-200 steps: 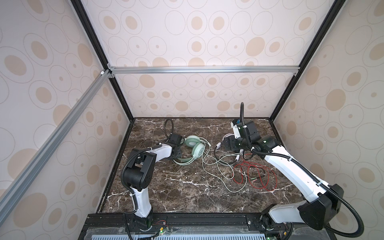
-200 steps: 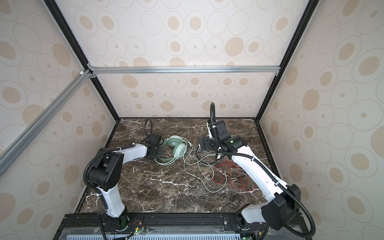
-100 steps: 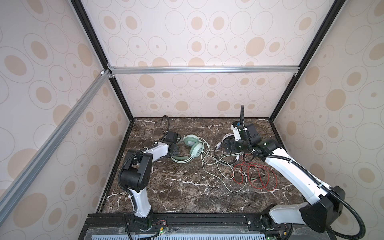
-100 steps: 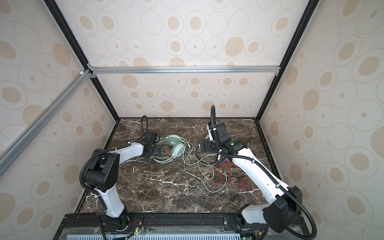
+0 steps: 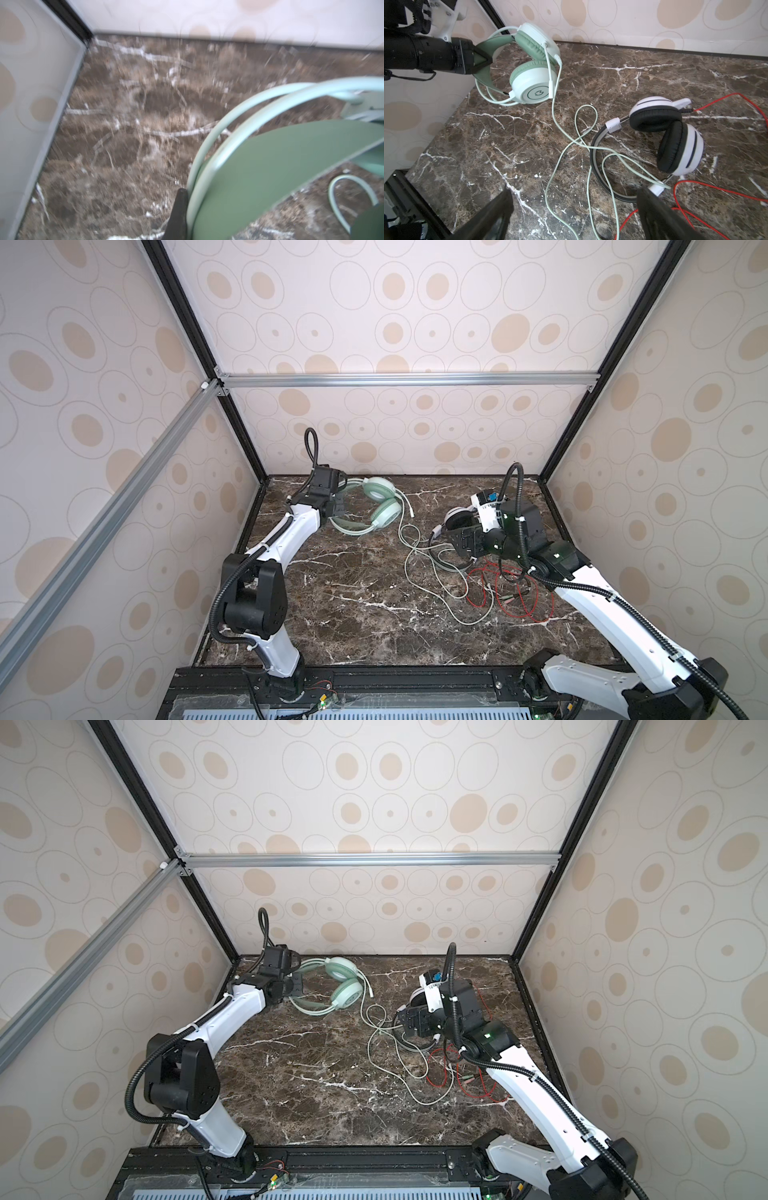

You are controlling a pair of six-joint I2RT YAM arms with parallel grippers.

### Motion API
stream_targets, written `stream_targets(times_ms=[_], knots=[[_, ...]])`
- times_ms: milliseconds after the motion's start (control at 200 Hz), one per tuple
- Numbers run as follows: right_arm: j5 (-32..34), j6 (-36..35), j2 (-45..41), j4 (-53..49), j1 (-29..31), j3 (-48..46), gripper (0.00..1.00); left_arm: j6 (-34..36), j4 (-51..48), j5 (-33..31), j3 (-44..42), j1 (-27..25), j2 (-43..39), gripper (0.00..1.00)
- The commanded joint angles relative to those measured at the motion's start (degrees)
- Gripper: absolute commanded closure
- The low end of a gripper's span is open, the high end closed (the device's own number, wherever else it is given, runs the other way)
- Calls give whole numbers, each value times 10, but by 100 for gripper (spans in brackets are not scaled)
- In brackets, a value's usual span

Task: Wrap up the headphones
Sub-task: 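Lift the mint-green headset with the left gripper, raising it high above the table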

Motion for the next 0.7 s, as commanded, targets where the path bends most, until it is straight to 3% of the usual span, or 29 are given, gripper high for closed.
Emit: stream_targets(times_ms=[0, 300, 480, 695], knots=[[-20, -1, -30, 29, -2, -14, 4, 32, -19, 48, 60, 1, -32, 100], [-71, -32, -74, 62, -1, -54, 0, 5, -52, 142, 130, 0, -83, 100], [-113, -46, -59, 101, -6, -61, 0, -6, -50, 181, 141, 0, -125, 100], [-181, -52, -23, 166, -15, -75, 0, -72, -42, 216, 120, -1, -169, 100]])
